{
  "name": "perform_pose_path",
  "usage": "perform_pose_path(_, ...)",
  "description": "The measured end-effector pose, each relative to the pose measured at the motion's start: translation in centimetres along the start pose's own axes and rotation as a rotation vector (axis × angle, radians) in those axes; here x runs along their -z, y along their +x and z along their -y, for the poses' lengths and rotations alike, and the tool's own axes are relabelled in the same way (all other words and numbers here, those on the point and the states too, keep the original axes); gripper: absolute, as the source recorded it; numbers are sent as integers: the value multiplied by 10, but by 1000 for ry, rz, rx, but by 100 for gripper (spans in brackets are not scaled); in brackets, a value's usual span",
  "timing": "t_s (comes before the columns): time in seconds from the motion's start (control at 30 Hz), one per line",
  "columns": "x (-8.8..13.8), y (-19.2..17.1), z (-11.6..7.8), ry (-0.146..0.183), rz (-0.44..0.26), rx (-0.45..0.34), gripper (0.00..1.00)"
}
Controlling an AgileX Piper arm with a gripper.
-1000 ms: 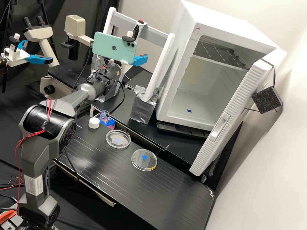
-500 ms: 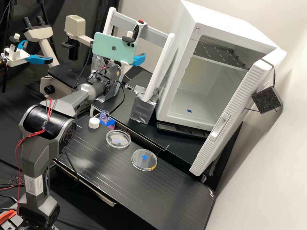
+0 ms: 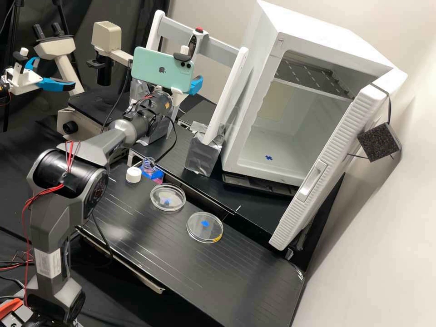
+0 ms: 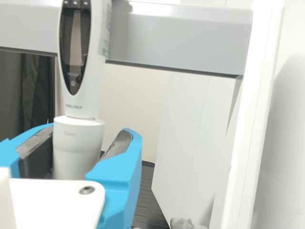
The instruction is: Use the pipette
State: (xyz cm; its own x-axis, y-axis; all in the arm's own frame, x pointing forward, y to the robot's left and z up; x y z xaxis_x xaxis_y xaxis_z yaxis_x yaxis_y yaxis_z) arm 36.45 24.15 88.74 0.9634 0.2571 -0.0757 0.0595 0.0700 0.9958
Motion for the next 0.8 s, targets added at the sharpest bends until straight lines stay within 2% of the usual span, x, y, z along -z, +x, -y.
perform_pose_path(0.17,0,0,0,0,0,0,0)
perform_pose_path(0.27,0,0,0,-17,0,0,0)
perform_pose_path(0.63,-1,-1,0,-11,4,0,0)
perform_pose_path(0.73,1,-2,0,-23,1,0,0)
perform_pose_path(0.8,3,-3,0,-12,1,1,0)
